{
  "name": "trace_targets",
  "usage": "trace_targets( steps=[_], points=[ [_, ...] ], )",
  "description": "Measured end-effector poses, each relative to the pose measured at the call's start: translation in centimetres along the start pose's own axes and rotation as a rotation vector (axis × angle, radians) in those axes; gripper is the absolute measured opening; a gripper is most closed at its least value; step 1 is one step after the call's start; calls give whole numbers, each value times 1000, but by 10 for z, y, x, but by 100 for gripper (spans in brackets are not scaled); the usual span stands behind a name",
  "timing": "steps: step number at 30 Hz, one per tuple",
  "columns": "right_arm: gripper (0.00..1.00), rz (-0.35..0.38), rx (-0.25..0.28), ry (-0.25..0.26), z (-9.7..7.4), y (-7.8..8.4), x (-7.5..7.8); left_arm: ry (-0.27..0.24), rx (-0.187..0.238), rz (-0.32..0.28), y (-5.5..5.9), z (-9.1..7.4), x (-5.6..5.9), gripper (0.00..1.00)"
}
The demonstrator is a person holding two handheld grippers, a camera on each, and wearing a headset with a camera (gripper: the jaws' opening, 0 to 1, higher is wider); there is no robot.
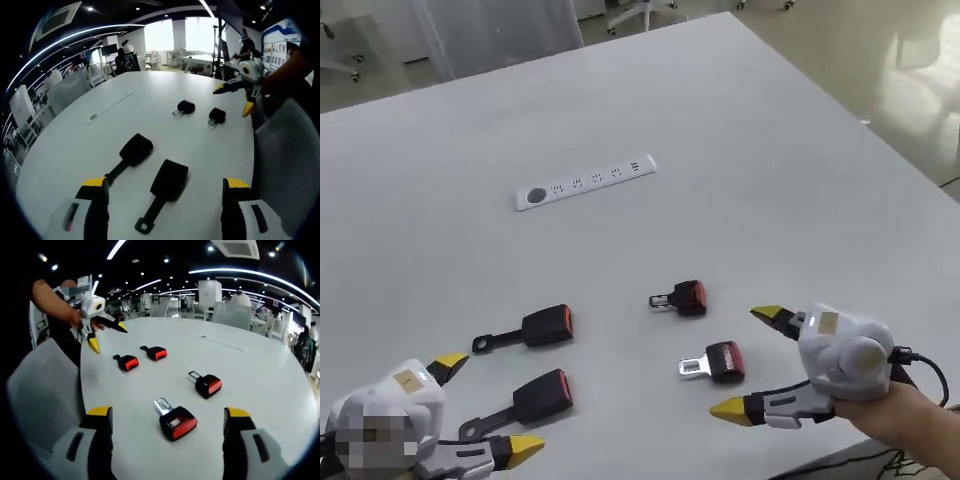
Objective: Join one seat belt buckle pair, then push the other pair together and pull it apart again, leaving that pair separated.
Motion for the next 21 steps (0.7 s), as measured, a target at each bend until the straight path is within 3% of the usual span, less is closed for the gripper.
trace_targets(
  steps=[8, 14, 21],
  points=[
    [88, 6, -45, -31, 4, 5, 11, 29, -23, 29, 1, 14, -4, 92],
    [82, 10, -75, -82, 14, 4, 16, 48, -37, 48, 9, 23, -9, 87],
    [81, -6, -108, -124, 24, 4, 22, 93, -78, 87, 13, 35, -10, 80]
  ],
)
Point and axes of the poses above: the centre of the closed fingertips' face, and the gripper's own axes: z roughly forward along the fingers, x roughly to its right, y roughly out of its underside, the point moved 8 cm from there along -z, roughly backward along the fingers, and after that the axes turned 9 degrees about -y, right-handed, at the moved point
